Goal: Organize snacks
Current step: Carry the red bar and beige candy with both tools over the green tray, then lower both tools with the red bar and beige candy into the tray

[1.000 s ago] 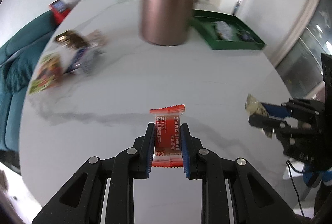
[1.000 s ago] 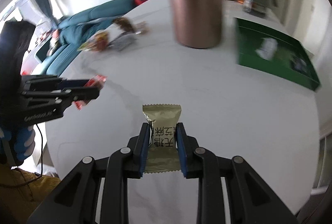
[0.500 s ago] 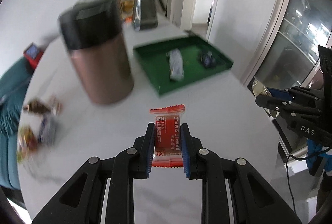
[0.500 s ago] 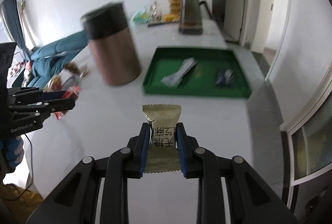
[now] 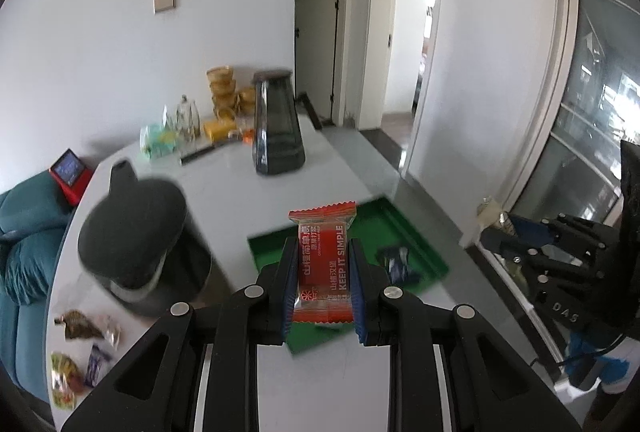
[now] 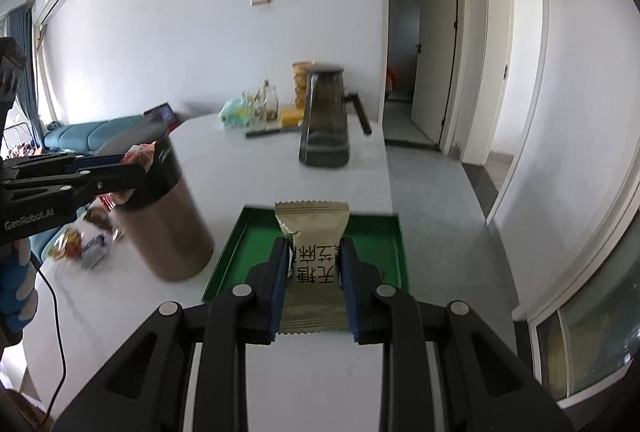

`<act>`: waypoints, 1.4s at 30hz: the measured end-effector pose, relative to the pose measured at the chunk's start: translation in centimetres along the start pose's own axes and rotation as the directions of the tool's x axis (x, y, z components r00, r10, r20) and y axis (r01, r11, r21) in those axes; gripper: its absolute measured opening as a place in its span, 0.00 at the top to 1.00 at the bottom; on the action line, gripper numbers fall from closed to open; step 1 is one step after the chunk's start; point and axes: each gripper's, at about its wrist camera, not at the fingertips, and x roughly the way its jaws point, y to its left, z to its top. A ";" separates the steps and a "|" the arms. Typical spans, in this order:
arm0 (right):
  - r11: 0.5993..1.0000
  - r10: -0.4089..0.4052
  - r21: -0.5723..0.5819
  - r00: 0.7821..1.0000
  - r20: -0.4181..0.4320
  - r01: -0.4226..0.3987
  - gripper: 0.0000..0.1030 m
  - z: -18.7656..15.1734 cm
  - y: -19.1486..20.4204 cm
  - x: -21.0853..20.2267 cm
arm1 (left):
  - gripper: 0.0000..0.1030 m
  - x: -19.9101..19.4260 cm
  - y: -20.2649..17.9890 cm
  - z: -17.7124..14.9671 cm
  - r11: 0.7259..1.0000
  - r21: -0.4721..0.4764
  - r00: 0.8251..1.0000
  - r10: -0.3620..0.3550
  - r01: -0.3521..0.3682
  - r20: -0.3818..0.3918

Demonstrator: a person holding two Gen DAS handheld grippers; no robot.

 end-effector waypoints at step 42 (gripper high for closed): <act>0.995 -0.077 0.036 0.959 -0.272 0.090 0.77 -4.4 -5.1 25.7 | 0.81 25.4 0.4 -6.5 0.979 -0.110 0.938 0.127 -0.171 -0.323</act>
